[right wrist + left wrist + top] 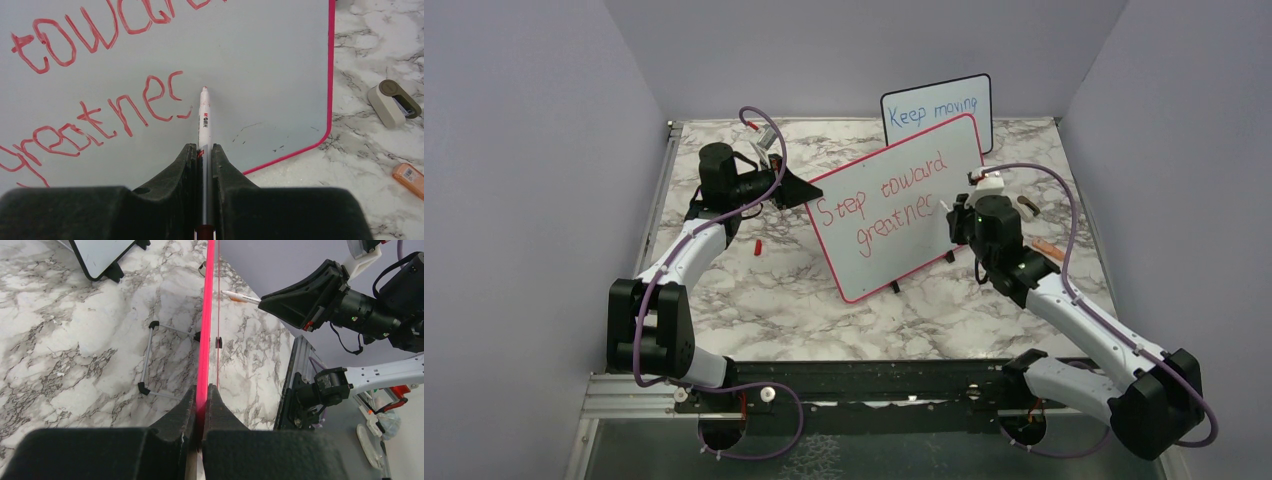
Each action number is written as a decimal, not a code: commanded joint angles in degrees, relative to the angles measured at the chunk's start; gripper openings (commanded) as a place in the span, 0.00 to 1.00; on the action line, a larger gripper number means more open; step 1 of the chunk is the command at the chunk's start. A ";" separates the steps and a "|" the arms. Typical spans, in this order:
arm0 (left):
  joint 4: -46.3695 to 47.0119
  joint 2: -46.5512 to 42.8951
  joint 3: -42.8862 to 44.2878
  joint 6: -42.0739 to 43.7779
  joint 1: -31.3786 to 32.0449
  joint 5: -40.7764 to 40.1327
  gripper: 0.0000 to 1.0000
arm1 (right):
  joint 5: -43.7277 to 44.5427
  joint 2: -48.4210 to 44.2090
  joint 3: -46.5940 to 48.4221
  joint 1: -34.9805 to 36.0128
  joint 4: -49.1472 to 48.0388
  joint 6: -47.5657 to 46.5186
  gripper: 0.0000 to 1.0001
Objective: Write a sentence on the whiteboard
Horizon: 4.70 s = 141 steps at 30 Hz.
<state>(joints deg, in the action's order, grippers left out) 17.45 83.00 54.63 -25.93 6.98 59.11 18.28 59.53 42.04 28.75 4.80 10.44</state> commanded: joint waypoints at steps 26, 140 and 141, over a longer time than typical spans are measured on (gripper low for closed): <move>-4.27 1.40 -0.24 2.73 0.58 -0.22 0.00 | -4.24 2.99 3.13 -2.47 -6.51 -1.47 0.00; -4.80 1.25 0.01 2.00 0.58 -0.89 0.00 | -0.22 -7.71 -0.48 -5.37 4.51 4.46 0.00; -4.77 1.14 0.11 1.88 0.64 -1.03 0.00 | 0.14 -8.79 -0.40 -5.37 5.31 4.38 0.00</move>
<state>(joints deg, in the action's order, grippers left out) 17.12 83.00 54.74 -25.76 7.01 59.11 17.26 54.83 40.82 23.62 5.98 14.98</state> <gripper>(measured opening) 0.027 0.167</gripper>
